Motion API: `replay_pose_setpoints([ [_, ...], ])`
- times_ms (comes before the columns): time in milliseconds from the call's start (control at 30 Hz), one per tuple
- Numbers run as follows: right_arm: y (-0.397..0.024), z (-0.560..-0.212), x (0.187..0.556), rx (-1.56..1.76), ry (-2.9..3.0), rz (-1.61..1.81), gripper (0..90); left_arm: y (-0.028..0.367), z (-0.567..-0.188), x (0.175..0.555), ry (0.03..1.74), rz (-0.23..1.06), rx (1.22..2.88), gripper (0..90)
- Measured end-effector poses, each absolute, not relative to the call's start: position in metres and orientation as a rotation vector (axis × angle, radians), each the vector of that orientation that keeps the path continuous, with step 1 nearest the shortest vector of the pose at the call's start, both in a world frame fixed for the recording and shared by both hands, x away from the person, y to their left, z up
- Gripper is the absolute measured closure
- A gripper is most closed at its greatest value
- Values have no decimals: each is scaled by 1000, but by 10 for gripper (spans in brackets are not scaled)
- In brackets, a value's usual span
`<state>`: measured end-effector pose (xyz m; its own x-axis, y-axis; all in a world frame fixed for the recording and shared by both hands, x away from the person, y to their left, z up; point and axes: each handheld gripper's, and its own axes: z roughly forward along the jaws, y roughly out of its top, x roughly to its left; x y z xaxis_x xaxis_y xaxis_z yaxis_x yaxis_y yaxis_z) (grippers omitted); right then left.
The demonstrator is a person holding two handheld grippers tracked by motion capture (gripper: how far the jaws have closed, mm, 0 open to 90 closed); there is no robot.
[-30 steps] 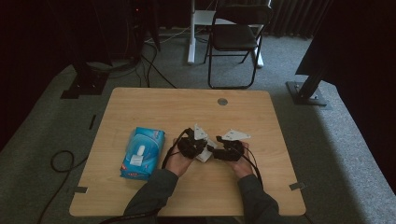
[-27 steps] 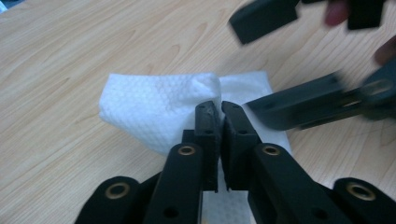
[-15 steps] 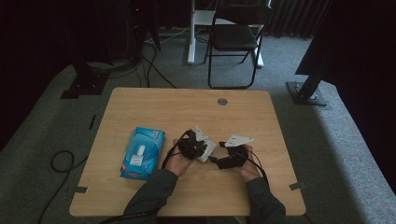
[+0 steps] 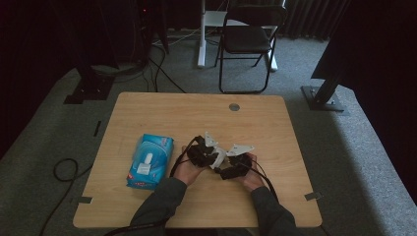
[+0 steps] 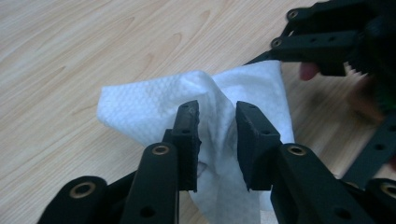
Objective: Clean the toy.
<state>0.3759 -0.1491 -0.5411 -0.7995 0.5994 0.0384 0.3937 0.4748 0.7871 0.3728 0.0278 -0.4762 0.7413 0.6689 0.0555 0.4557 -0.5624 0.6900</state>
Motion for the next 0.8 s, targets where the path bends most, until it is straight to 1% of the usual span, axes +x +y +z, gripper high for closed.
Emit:
replay_pose_setpoints([
  [67,-148,-543,377,857,2473,1229,154,27,-476,373,834,398,2268,661],
  [100,-147,-543,378,857,2466,1238,174,27,-476,372,826,379,2271,641],
  [133,-146,-544,378,858,2464,1240,183,27,-476,372,826,379,2271,617],
  [167,-145,-545,378,859,2462,1246,188,26,-478,373,819,340,2268,567],
  [200,-145,-545,378,859,2462,1246,188,26,-478,373,819,340,2268,551],
  [300,-144,-546,378,855,2456,1253,210,25,-479,372,806,357,2279,549],
  [400,-144,-546,378,853,2454,1253,216,26,-479,373,803,361,2279,585],
  [533,-145,-545,377,852,2453,1254,220,27,-480,372,779,387,2288,656],
  [600,-146,-546,377,852,2453,1258,217,28,-480,372,772,402,2295,716],
  [700,-148,-546,376,857,2460,1250,199,28,-479,374,772,393,2298,736],
  [800,-151,-546,376,869,2465,1235,171,29,-479,375,778,404,2306,799],
])
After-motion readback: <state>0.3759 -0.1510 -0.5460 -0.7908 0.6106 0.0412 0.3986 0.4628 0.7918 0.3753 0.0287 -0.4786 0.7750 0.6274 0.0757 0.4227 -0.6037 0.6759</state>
